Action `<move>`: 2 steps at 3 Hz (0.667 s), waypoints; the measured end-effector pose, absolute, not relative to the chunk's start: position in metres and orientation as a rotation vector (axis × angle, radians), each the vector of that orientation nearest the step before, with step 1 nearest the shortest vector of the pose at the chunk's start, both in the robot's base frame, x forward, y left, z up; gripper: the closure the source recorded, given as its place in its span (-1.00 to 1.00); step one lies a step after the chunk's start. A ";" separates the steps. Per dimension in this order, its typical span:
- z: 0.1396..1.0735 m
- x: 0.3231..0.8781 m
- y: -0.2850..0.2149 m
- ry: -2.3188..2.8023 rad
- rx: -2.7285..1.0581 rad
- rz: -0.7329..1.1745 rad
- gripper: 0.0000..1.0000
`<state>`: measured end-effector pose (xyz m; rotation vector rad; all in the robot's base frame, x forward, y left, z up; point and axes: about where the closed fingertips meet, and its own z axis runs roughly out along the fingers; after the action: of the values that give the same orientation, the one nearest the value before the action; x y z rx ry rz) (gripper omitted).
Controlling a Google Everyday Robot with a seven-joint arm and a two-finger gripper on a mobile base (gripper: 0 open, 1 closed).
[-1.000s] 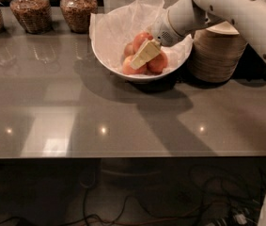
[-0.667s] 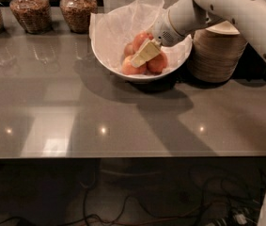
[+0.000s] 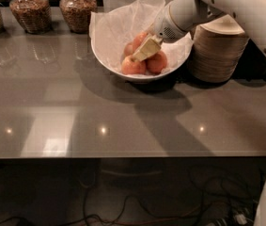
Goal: Pick apple from white bowl
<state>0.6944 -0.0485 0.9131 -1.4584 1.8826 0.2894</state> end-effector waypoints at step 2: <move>0.947 0.676 -0.059 1.821 -1.531 0.250 1.00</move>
Offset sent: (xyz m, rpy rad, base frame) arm -0.0363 -0.0232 0.0626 -0.0470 -0.0925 0.0992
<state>0.6756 -0.0594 0.9473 -1.5309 1.8212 0.2495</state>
